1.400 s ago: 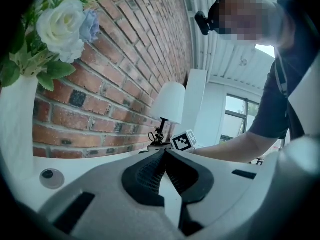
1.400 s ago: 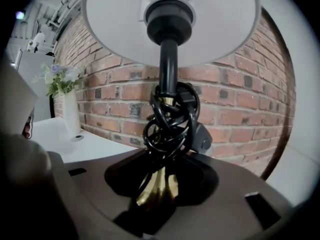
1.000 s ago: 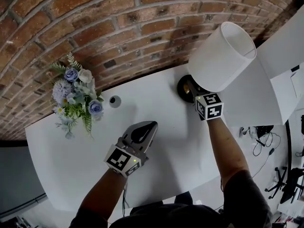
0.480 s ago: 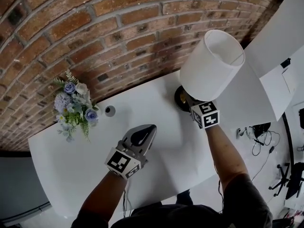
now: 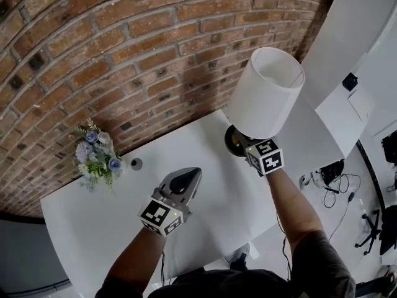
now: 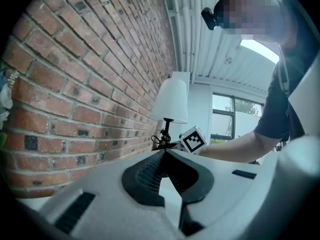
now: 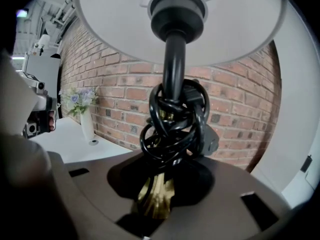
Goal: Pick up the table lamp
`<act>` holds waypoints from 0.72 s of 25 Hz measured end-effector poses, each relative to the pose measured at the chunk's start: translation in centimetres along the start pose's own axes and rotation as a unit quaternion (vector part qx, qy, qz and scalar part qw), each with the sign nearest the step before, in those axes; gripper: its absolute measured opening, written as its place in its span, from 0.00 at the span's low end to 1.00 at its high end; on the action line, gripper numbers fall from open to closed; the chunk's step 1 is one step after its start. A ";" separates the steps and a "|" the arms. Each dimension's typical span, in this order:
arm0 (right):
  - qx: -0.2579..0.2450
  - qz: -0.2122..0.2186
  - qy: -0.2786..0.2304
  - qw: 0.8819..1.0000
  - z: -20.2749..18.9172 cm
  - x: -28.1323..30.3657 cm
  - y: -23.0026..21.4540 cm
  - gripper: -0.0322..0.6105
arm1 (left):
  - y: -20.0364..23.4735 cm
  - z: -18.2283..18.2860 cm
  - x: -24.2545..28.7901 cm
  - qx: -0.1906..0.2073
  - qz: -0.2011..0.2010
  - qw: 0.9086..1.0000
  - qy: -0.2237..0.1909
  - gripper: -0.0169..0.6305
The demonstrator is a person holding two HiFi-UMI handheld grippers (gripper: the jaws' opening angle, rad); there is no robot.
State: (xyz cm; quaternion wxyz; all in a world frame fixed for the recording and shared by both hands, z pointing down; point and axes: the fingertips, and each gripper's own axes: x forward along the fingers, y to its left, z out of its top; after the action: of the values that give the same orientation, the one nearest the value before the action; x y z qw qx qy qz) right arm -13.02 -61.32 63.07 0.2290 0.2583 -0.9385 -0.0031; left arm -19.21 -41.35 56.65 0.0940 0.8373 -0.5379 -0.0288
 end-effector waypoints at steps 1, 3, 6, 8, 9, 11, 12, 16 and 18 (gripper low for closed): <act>0.000 -0.001 0.000 1.000 0.5 -0.7 -0.4 0.21 | -0.4 0.5 0.2 0.002 -0.001 1.000 0.001 0.03; 0.001 0.001 0.001 1.000 1.5 -2.3 -0.9 0.21 | -1.2 1.6 0.6 0.006 -0.002 1.000 0.002 0.03; -0.002 0.001 -0.004 1.000 3.5 -4.4 -1.9 0.21 | -2.3 3.6 1.3 0.016 -0.003 1.000 -0.002 0.03; -0.006 0.000 -0.006 1.000 4.8 -5.8 -2.4 0.21 | -3.2 5.0 1.6 0.021 -0.006 1.000 -0.006 0.03; -0.007 -0.001 -0.006 1.000 5.5 -6.6 -2.7 0.21 | -3.6 5.7 1.7 0.023 -0.008 1.000 -0.007 0.03; -0.009 -0.003 -0.005 1.000 6.8 -8.0 -3.2 0.21 | -4.4 7.2 1.9 0.024 -0.012 1.000 -0.011 0.03; -0.009 -0.003 -0.004 1.000 7.5 -8.7 -3.4 0.21 | -4.7 8.0 2.0 0.025 -0.014 1.000 -0.013 0.03; -0.005 -0.002 -0.007 1.000 10.3 -11.5 -4.5 0.21 | -6.3 11.0 2.4 0.032 -0.020 0.999 -0.019 0.03; -0.006 -0.002 -0.008 1.000 11.8 -12.8 -5.1 0.21 | -7.0 12.6 2.6 0.037 -0.024 0.999 -0.023 0.03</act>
State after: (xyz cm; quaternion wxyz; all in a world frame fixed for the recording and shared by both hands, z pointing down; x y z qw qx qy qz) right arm -5.89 -60.82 46.36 0.2224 0.2590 -0.9399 -0.0111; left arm -13.68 -42.45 43.15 0.0500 0.8520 -0.5202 -0.0300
